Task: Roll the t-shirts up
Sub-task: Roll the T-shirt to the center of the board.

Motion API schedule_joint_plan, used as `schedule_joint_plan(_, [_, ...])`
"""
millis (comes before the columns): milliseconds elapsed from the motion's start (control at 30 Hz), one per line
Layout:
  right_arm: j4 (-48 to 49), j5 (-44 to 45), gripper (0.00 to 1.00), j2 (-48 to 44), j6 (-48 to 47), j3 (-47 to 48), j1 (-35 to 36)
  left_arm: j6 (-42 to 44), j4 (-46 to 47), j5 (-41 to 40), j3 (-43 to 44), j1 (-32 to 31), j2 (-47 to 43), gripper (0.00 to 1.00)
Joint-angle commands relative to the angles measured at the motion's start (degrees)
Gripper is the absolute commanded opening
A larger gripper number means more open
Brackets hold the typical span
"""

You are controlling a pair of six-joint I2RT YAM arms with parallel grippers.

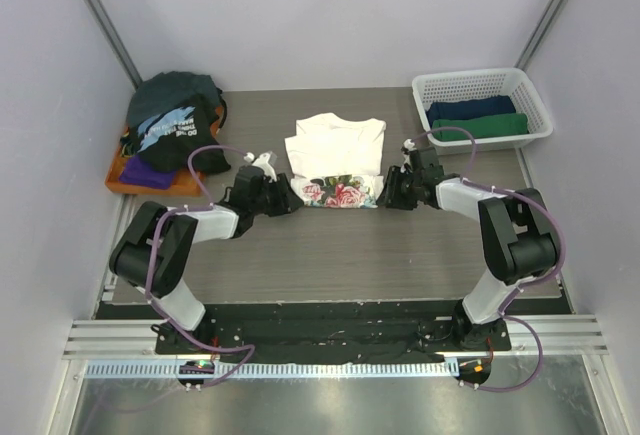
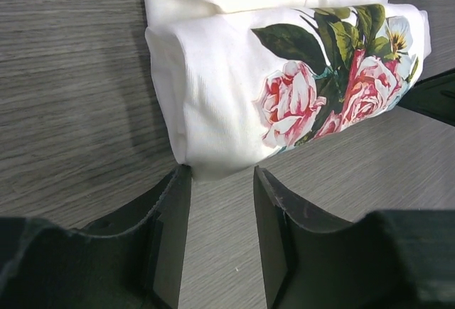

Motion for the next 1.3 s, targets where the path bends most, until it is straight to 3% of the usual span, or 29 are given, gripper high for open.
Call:
schedule_joint_plan(0, [4.2,-1.6,0.40,1.2,-0.4,1.7,-0.1,2.0,2.9,-1.0,2.6,-0.2,0.9,0.43])
schedule_joint_plan(133, [5.0,-2.4,0.27,1.1,-0.5,1.4,0.0,3.0,0.7,-3.3,2.2,-0.2,-0.3,0.43])
schedule_joint_plan(300, [5.1,-2.7,0.20,0.2,-0.5,1.2,0.0,3.8,0.1,-5.2,0.8,0.1,-2.9,0.46])
schedule_joint_plan(433, [5.1,-3.4,0.03,0.4,-0.5,1.5,0.0,3.8,0.0,-3.5,2.6,0.4,-0.6,0.43])
schedule_joint_plan(567, [5.1,-3.6,0.01,0.3,-0.5,1.4,0.0,3.2,1.4,-2.2,3.3,0.5,1.3,0.36])
schedule_joint_plan(667, [5.0,-4.0,0.01,0.0,-0.3,1.2,0.0,2.8,0.3,-1.3,4.7,0.5,2.8,0.20])
schedule_joint_plan(700, [5.1,-4.1,0.01,-0.2,-0.1,1.1,-0.1,2.8,0.0,-1.1,4.7,0.5,2.8,0.04])
schedule_joint_plan(733, [5.1,-4.7,0.01,-0.3,0.0,0.8,0.0,2.8,-0.1,-1.1,3.9,0.5,1.5,0.00])
schedule_joint_plan(800, [5.5,-5.5,0.01,-1.6,1.0,-0.6,0.0,1.7,1.4,-2.2,2.0,0.5,-0.8,0.00])
schedule_joint_plan(967, [6.0,-6.1,0.01,-5.9,3.3,-5.3,1.7,1.7,-7.3,0.0,3.2,0.4,-2.9,0.00])
schedule_joint_plan(1133, [4.0,-5.2,0.01,-13.0,5.7,-9.4,4.1,-0.5,-8.0,0.7,-1.8,-1.2,-7.3,0.00])
schedule_joint_plan(1267, [-2.6,-3.4,0.01,-19.7,6.2,-14.1,6.0,-3.0,-12.1,0.5,-6.8,-3.2,-14.3,0.00])
